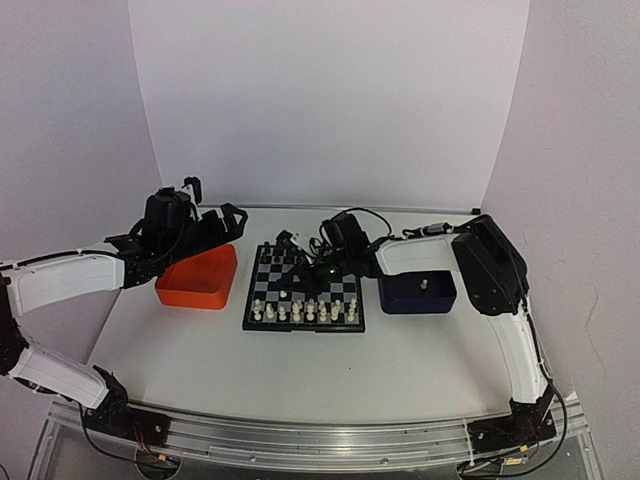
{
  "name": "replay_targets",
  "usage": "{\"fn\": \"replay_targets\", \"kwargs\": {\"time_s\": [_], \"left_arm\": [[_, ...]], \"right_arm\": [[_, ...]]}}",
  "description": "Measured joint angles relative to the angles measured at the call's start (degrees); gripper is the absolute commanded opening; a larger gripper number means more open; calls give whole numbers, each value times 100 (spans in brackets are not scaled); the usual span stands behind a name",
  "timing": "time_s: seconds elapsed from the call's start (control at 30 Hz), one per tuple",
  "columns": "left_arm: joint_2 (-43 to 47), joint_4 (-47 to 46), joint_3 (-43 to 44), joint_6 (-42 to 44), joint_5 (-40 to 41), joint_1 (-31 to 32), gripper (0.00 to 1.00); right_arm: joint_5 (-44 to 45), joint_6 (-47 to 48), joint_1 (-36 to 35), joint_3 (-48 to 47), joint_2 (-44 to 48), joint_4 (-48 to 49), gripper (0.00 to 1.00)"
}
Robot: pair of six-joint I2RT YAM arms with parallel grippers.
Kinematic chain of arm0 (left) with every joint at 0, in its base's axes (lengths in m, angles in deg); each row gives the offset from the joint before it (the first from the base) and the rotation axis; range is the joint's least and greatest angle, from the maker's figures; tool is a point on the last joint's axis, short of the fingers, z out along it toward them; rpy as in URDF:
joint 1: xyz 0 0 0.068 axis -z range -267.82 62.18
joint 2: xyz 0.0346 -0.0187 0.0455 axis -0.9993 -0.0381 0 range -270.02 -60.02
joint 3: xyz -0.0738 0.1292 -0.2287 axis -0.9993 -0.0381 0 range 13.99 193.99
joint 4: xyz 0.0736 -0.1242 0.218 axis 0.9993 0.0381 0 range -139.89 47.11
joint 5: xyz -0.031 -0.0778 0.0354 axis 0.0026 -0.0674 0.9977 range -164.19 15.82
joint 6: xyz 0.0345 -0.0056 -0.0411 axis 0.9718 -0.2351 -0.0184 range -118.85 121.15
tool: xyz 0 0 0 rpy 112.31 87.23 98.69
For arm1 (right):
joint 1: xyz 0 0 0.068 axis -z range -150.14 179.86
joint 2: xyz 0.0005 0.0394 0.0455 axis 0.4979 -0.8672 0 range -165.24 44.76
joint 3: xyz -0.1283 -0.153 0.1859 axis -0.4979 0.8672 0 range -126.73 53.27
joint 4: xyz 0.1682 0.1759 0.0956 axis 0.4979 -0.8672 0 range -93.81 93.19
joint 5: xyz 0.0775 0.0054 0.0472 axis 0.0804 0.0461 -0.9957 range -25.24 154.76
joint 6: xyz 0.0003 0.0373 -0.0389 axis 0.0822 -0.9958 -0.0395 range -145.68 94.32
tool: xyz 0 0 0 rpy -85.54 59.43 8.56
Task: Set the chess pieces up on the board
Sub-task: Place the chess piece on the chessboard.
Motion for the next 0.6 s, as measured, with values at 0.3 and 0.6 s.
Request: {"fn": "replay_targets", "kwargs": {"time_s": [0.3,0.6], "left_arm": [[0,33,0,-33,43,0,100],[0,75,0,-31,45,0,100]], "right_arm": [[-34,1,0,-71,-213,-49,4],[-37,1,0,-154,-320,-59,6]]}}
